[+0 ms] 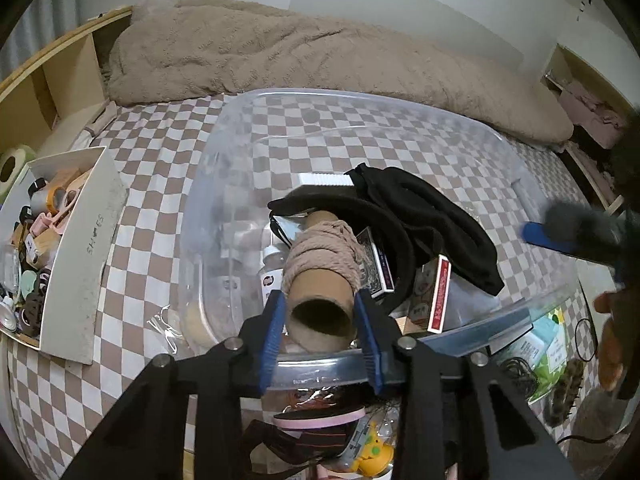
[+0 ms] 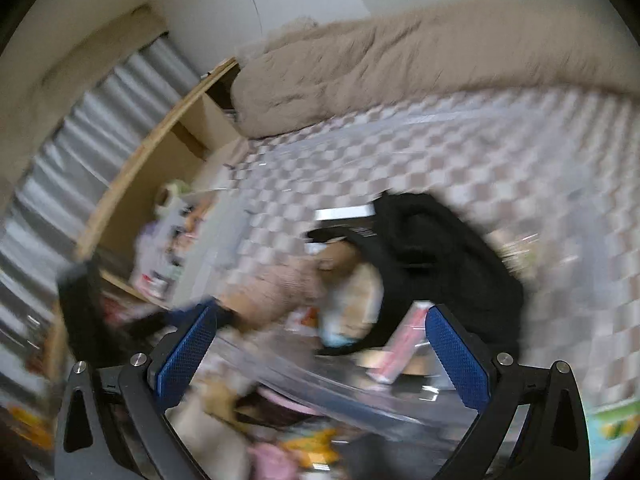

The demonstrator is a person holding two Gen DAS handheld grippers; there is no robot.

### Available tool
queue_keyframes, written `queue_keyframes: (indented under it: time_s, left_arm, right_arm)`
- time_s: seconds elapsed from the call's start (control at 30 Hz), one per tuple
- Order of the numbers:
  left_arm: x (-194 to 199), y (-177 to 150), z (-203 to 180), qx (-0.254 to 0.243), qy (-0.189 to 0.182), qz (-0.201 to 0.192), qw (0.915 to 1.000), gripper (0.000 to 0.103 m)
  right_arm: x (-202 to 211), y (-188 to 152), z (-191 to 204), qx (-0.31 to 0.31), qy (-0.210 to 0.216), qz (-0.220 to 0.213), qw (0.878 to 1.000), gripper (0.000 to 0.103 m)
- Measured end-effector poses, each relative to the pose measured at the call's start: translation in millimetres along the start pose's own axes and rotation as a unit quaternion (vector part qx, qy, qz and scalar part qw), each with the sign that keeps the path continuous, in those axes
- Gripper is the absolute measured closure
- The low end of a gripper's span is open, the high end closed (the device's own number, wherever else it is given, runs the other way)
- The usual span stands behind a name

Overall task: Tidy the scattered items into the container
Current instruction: 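Lower the rope-wrapped tube into the clear container and open the left tool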

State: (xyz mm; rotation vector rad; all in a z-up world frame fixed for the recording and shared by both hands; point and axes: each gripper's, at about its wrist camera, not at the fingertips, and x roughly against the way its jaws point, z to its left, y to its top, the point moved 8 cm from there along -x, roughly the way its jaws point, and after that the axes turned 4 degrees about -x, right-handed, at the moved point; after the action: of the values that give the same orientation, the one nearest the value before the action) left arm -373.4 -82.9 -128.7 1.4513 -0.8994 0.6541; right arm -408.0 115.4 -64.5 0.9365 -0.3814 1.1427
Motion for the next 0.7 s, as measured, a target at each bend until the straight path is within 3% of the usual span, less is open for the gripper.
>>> queue_keyframes:
  time_s: [0.13,0.27,0.37,0.47,0.6,0.7]
  left_arm:
    - [-1.1,-1.0,3.1,0.005,-0.011,-0.001,0.9999,0.068]
    - [-2.8,-2.5,0.7,0.008,-0.032,0.0,0.9995,0.068]
    - [-3.1,-3.8,-1.2,0.01,-0.046,-0.001,0.9989,0.068]
    - [-2.6,-3.8,-1.6,0.01,-0.057,-0.005,0.9983,0.068]
    - [-2.3,-4.3,-1.0,0.011,-0.075,-0.011,0.9971,0.068]
    - [-2.1,-3.2,6.7,0.007,-0.056,-0.02,0.9982,0.068]
  right_arm:
    - [-54.3,3.5,5.2,-0.084,0.033,0.085,0.992,0.0]
    - [-97.9,2.5,7.8,-0.136,0.033,0.141,0.98,0.0]
    - [-124.6,-1.9,1.6,-0.165,0.016,0.168,0.972,0.003]
    - [-145.6,-8.1,1.4,-0.186,0.014,0.192,0.963,0.025]
    - [-165.2,-16.5,7.2,-0.193,0.019,0.221,0.956,0.026]
    - [-172.0,-17.0,10.6,-0.184,0.011,0.232,0.955,0.026]
